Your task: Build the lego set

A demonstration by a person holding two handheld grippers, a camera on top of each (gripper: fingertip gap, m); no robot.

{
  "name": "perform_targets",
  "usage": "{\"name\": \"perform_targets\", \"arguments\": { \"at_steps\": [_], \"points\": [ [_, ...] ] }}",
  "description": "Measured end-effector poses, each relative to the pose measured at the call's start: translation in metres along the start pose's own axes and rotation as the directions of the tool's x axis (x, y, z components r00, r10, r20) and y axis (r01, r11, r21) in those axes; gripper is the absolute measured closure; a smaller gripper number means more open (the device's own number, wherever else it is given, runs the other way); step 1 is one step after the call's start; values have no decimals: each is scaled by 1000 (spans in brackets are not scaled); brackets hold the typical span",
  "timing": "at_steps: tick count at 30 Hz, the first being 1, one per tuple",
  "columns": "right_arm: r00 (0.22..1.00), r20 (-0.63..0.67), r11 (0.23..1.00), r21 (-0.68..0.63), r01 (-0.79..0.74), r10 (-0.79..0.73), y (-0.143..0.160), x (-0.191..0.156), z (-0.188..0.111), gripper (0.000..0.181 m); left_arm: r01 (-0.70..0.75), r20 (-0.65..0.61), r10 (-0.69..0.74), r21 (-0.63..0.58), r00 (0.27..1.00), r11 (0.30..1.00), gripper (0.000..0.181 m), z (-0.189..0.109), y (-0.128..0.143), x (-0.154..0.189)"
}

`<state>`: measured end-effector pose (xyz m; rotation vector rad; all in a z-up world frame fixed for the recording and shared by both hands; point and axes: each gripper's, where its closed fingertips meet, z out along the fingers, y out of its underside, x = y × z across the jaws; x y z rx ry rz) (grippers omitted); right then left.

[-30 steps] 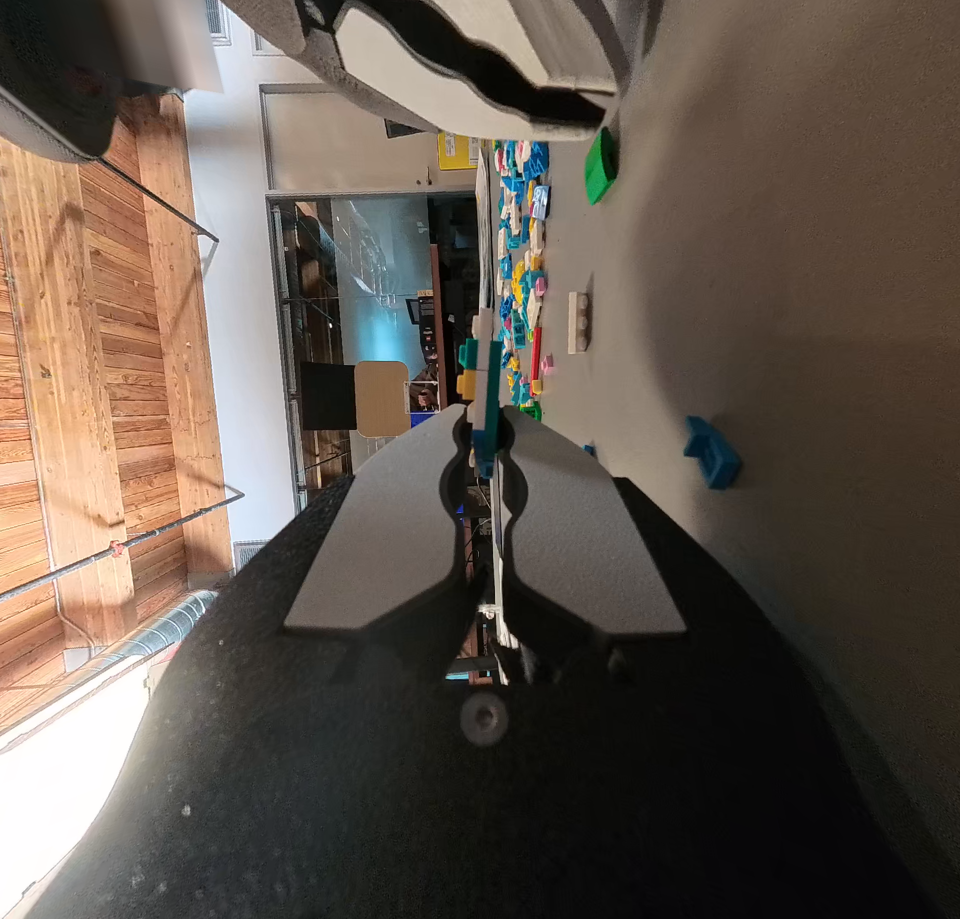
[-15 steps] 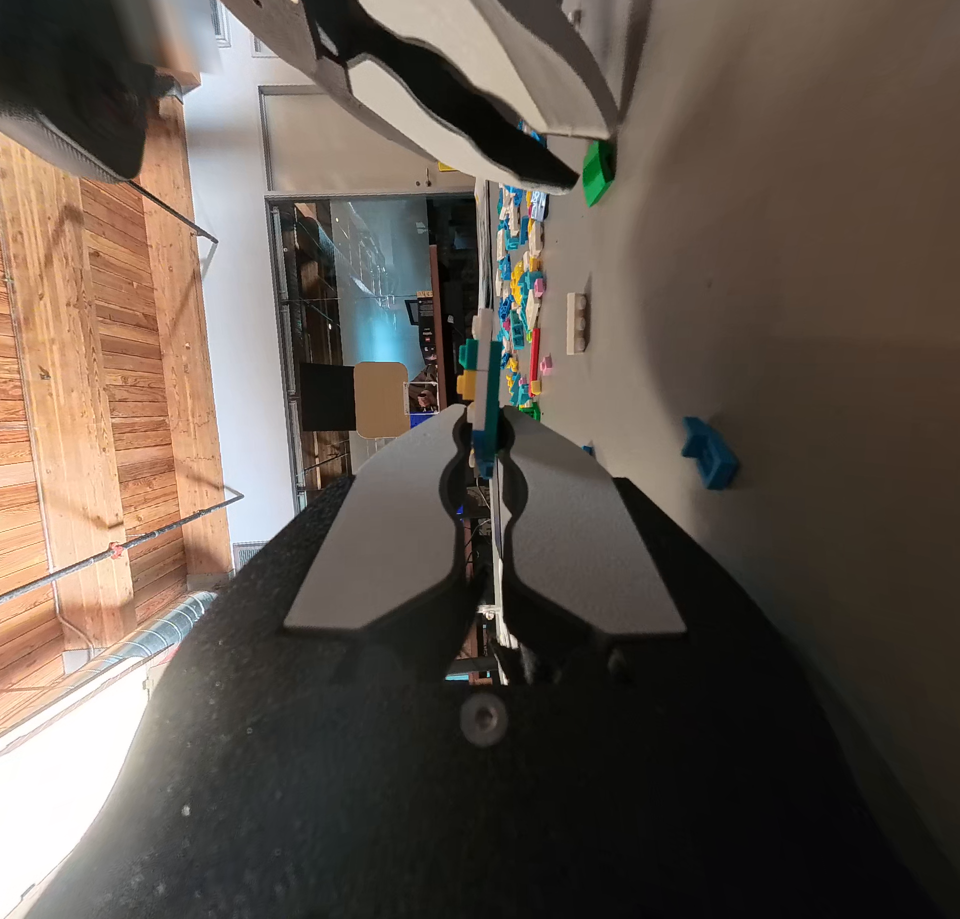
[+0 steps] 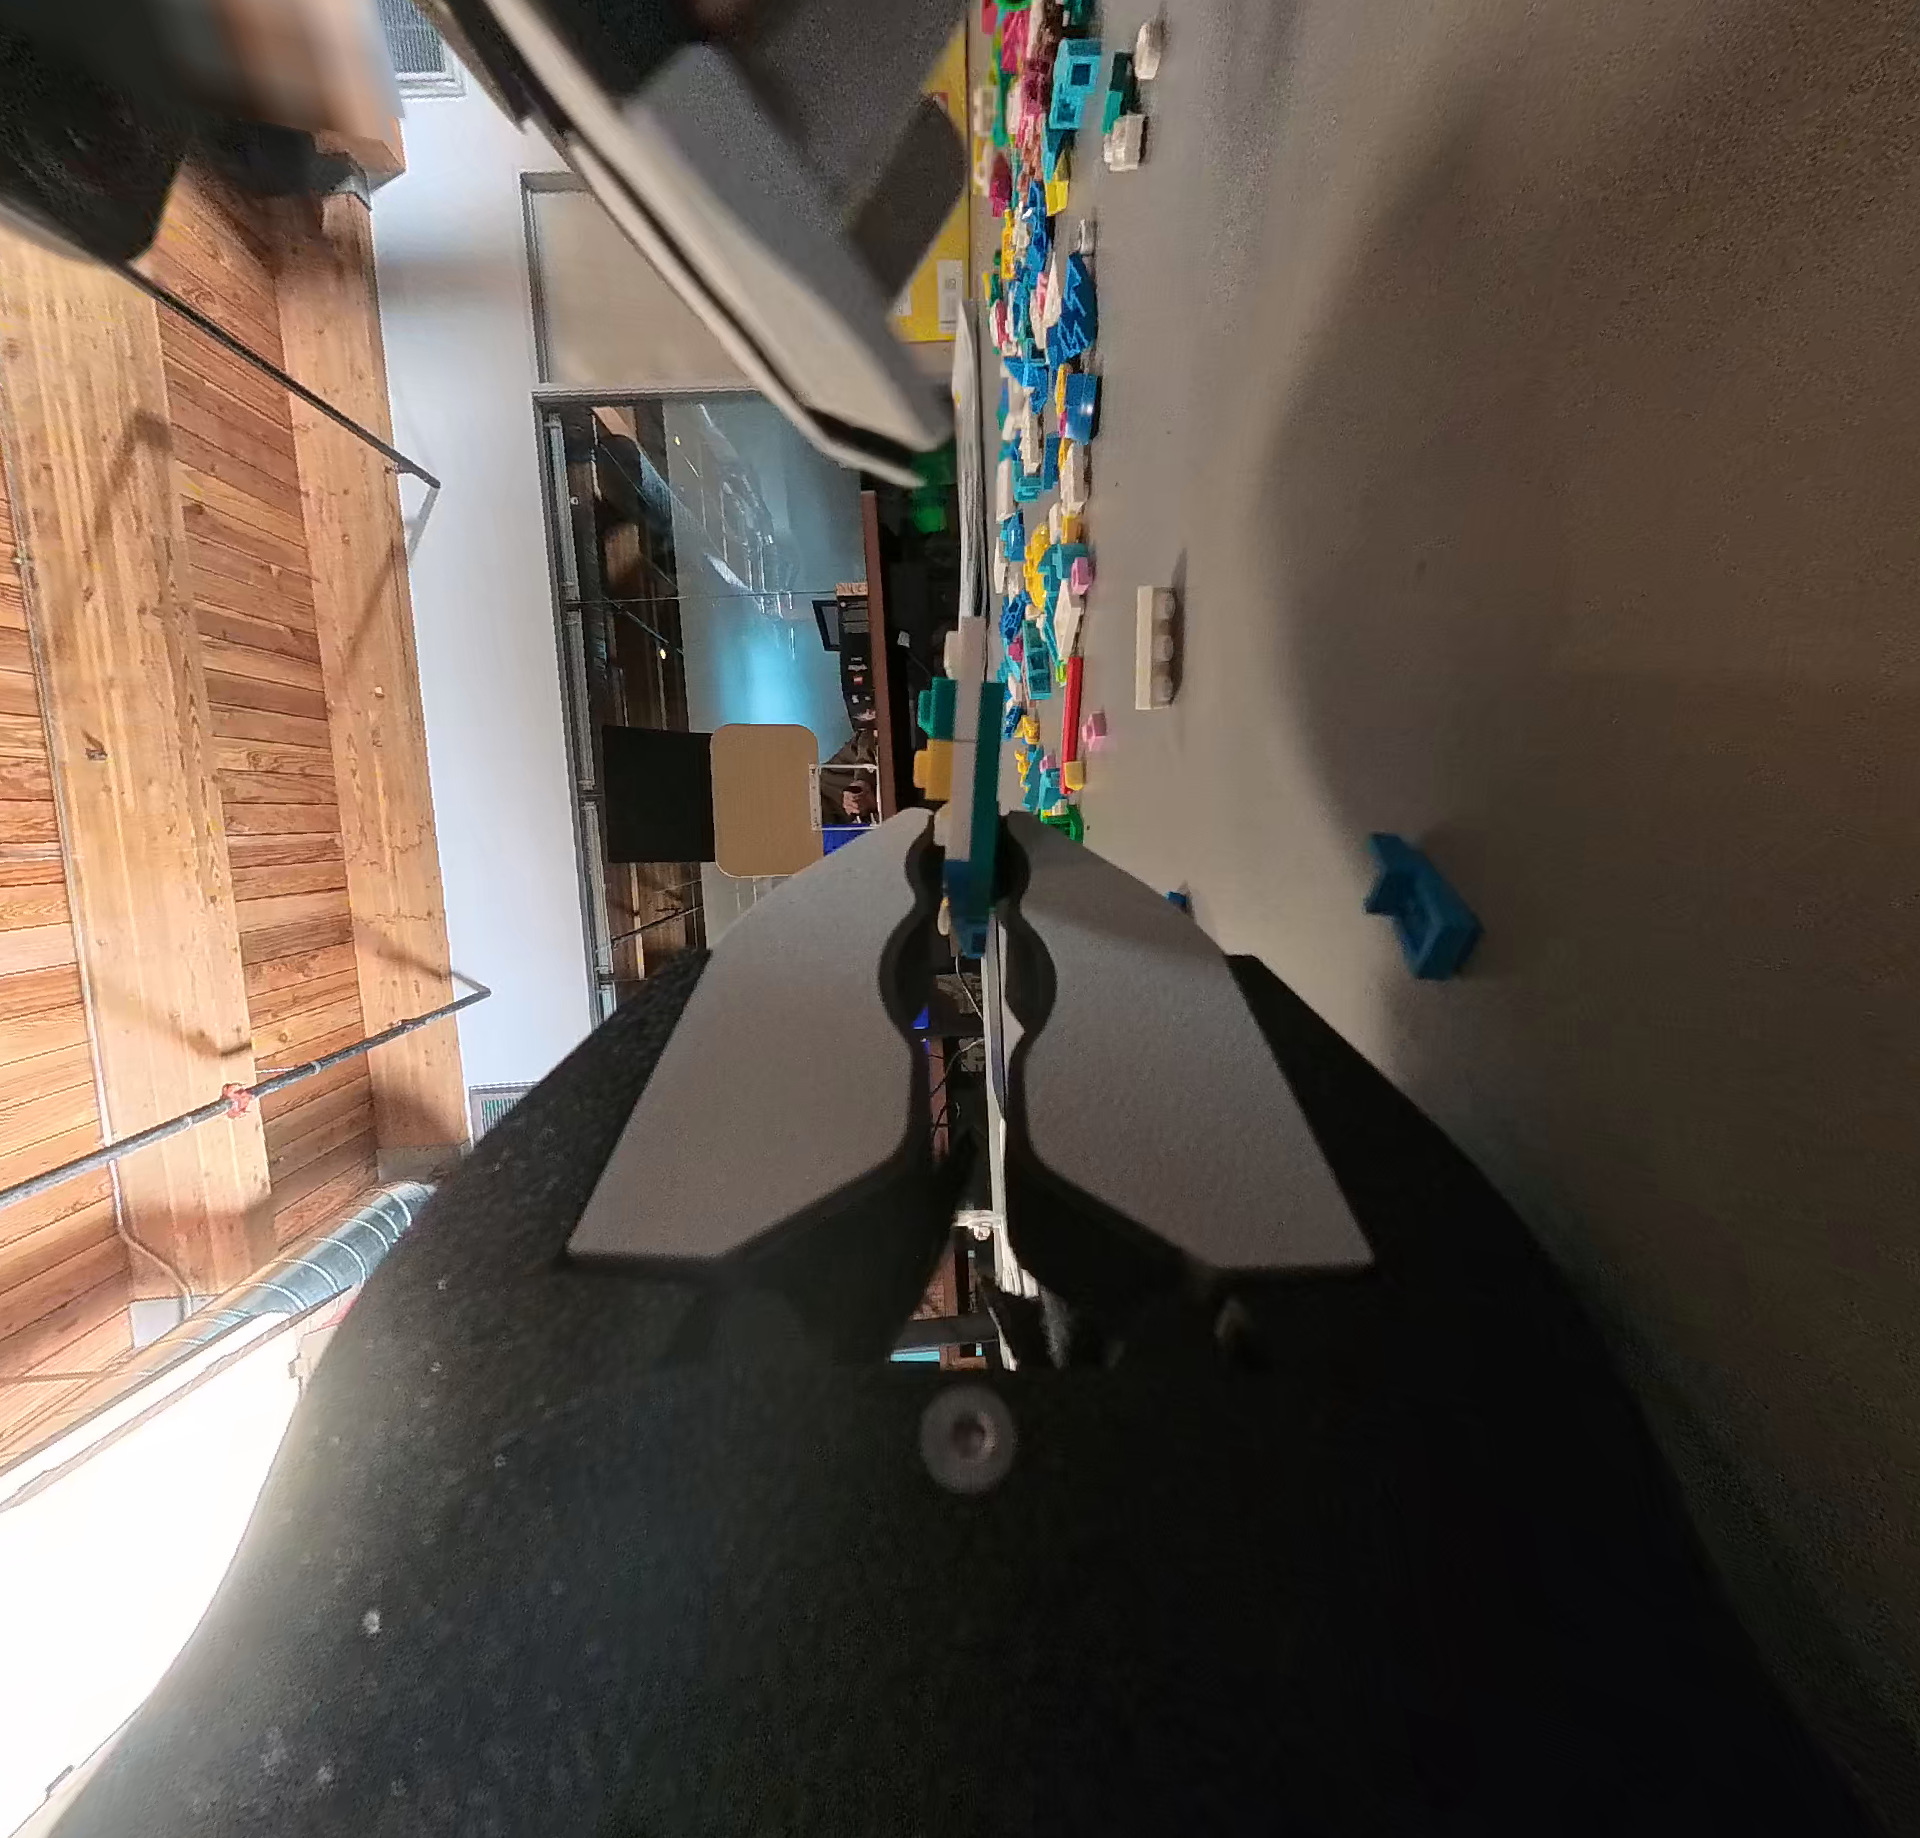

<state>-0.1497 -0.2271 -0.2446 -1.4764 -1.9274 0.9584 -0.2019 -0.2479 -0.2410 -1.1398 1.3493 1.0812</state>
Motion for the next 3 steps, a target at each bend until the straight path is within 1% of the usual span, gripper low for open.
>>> {"name": "perform_targets", "arguments": {
  "at_steps": [3],
  "points": [
    [975,183,967,200,-159,123,-29,-12,-18,167,0,1,0,1,1000,1000,173,0,0,0]
  ]
}}
